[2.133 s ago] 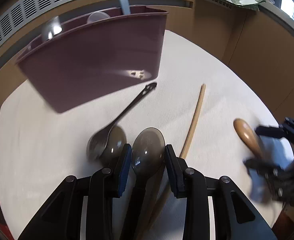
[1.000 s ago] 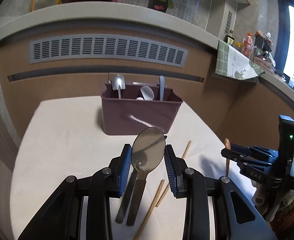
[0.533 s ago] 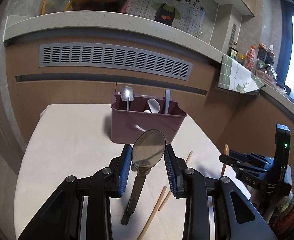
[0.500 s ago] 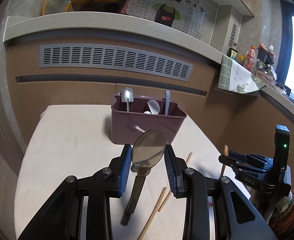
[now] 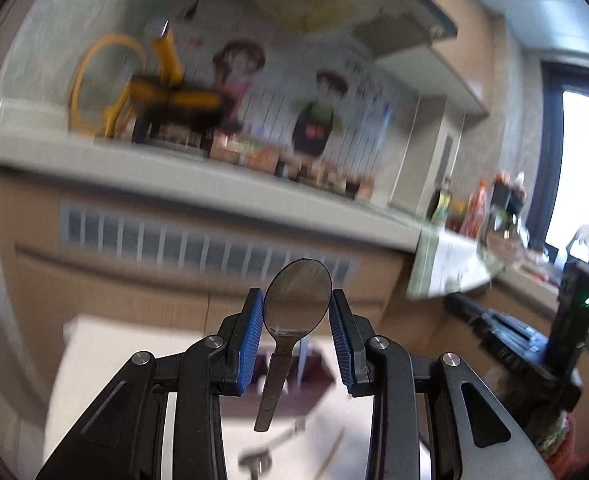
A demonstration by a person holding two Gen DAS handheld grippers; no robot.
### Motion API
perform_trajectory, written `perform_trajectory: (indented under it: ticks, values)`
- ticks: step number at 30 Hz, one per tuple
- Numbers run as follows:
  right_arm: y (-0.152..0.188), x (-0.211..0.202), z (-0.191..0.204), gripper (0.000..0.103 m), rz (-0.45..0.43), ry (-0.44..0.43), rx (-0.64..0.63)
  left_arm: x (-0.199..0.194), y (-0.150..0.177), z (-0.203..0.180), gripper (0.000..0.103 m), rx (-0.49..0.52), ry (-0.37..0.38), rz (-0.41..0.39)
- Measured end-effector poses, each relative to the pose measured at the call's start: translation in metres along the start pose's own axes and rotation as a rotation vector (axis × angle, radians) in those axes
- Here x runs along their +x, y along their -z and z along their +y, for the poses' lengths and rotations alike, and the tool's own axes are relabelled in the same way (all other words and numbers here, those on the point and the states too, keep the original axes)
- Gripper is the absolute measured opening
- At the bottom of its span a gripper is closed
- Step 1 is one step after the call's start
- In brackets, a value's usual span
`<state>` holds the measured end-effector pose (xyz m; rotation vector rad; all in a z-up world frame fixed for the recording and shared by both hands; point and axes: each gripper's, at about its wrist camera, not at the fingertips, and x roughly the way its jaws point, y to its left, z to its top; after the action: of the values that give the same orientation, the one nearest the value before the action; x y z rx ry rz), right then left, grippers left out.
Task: Organize utensils
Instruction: 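Lift both held spoons and carry them over the maroon holder, then lower both spoons into the maroon holder and open both tools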
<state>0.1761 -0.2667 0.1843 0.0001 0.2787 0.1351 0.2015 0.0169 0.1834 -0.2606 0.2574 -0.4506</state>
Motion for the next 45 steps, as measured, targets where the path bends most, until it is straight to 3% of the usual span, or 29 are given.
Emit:
perform_trajectory:
  ticks: [2, 4, 8, 11, 13, 15, 20, 24, 29, 32, 37, 45]
  values:
    - [-0.026, 0.001, 0.001, 0.006, -0.052, -0.037, -0.007, 0.007, -0.014, 0.001, 0.034, 0.012, 0.001, -0.041]
    - [-0.041, 0.011, 0.002, 0.005, -0.051, -0.084, -0.020, 0.015, -0.019, 0.004, 0.034, 0.022, -0.001, -0.049]
    - [-0.030, 0.039, 0.001, 0.005, 0.013, -0.060, -0.076, 0.037, -0.011, 0.022, 0.034, -0.007, 0.008, -0.006]
    - [-0.005, 0.065, -0.008, 0.007, 0.128, -0.066, -0.089, 0.053, 0.001, 0.037, 0.034, -0.037, 0.004, 0.051]
    - [0.021, 0.083, -0.013, 0.014, 0.237, -0.077, -0.091, 0.061, 0.010, 0.047, 0.034, -0.060, 0.005, 0.085]
    - [0.059, 0.102, -0.017, 0.016, 0.386, -0.083, -0.095, 0.064, 0.018, 0.056, 0.034, -0.082, 0.006, 0.104]
    - [0.147, 0.135, -0.018, 0.016, 0.644, -0.063, -0.050, 0.068, 0.028, 0.067, 0.034, -0.097, -0.004, 0.118]
    - [0.178, 0.154, -0.016, 0.016, 0.720, -0.026, 0.013, 0.068, 0.033, 0.072, 0.034, -0.081, -0.026, 0.124]
    - [0.187, 0.170, -0.014, 0.022, 0.765, -0.026, 0.041, 0.067, 0.040, 0.078, 0.034, -0.094, -0.035, 0.146]
    - [0.190, 0.167, -0.005, 0.024, 0.730, -0.023, -0.016, 0.068, 0.046, 0.077, 0.034, -0.094, -0.036, 0.164]
    - [0.190, 0.156, -0.005, 0.011, 0.697, -0.007, -0.041, 0.066, 0.053, 0.070, 0.034, -0.093, -0.038, 0.185]
    - [0.157, 0.107, -0.020, 0.011, 0.515, -0.010, -0.003, 0.049, 0.058, 0.053, 0.034, -0.100, -0.044, 0.188]
